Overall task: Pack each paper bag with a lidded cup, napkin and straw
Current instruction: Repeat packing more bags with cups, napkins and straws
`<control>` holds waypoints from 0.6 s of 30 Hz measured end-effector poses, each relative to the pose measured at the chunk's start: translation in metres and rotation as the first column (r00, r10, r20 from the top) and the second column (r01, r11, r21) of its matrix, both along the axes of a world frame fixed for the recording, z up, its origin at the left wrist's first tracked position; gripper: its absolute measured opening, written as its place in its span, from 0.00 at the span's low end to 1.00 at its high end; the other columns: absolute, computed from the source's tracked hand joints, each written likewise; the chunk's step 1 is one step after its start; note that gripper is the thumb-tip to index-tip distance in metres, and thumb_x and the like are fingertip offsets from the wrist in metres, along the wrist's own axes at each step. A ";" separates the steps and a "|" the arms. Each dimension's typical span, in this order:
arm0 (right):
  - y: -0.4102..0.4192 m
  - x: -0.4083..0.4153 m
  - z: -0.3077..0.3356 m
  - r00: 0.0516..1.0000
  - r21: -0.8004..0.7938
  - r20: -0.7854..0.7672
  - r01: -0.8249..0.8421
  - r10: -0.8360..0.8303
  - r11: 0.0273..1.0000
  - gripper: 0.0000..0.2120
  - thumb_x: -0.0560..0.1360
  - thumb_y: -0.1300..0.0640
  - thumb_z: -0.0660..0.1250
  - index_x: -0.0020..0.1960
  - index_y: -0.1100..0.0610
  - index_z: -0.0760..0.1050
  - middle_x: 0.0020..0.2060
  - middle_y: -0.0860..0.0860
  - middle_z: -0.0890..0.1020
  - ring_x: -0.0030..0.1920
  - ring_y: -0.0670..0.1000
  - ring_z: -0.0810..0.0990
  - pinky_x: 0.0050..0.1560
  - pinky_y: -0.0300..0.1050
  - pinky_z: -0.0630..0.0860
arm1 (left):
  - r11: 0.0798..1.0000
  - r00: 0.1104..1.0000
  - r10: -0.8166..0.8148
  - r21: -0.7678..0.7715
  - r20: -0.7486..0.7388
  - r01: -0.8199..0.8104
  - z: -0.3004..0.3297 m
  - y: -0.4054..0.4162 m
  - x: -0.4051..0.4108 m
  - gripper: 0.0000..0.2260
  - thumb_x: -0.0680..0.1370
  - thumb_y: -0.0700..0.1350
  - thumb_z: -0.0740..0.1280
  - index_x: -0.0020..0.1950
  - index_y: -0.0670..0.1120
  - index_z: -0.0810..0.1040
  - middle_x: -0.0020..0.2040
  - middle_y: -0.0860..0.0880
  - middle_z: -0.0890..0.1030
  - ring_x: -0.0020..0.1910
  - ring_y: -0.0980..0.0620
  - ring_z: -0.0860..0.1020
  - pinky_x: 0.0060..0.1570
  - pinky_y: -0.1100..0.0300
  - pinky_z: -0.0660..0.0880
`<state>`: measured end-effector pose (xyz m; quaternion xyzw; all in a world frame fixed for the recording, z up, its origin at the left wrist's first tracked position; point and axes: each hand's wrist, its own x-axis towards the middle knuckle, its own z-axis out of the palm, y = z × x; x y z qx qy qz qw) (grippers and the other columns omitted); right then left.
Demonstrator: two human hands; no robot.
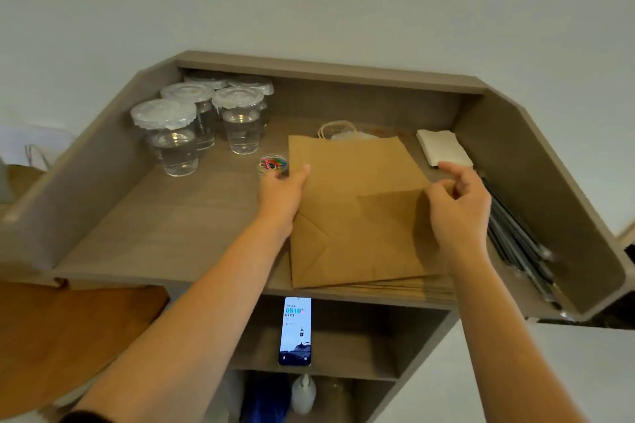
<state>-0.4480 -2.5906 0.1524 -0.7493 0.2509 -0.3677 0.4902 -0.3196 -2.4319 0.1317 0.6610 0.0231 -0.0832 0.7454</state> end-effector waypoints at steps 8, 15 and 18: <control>0.059 0.010 -0.003 0.977 -0.317 -0.195 0.020 -0.085 0.948 0.06 0.77 0.55 0.62 0.53 0.52 0.73 0.48 0.47 0.72 0.52 0.49 0.71 0.59 0.53 0.70 | 0.981 0.990 -0.077 -0.166 0.114 0.095 0.029 0.078 -0.029 0.04 0.78 0.44 0.66 0.47 0.46 0.80 0.43 0.49 0.84 0.42 0.52 0.82 0.44 0.57 0.79; 0.192 0.030 0.033 0.963 -0.237 -0.133 -0.259 0.233 0.936 0.17 0.78 0.42 0.56 0.42 0.53 0.73 0.38 0.51 0.77 0.41 0.51 0.75 0.49 0.50 0.72 | 0.980 0.959 0.137 -0.174 0.247 -0.095 0.031 0.219 -0.049 0.05 0.79 0.45 0.64 0.47 0.51 0.79 0.49 0.49 0.83 0.53 0.48 0.81 0.53 0.52 0.77; 0.262 0.041 0.044 0.915 -0.124 -0.156 -0.392 0.372 0.912 0.18 0.78 0.41 0.56 0.43 0.55 0.74 0.39 0.54 0.79 0.39 0.49 0.75 0.46 0.47 0.73 | 0.972 0.931 0.221 -0.141 0.292 -0.187 0.025 0.290 -0.060 0.05 0.79 0.45 0.64 0.47 0.52 0.79 0.47 0.51 0.83 0.52 0.50 0.80 0.53 0.53 0.77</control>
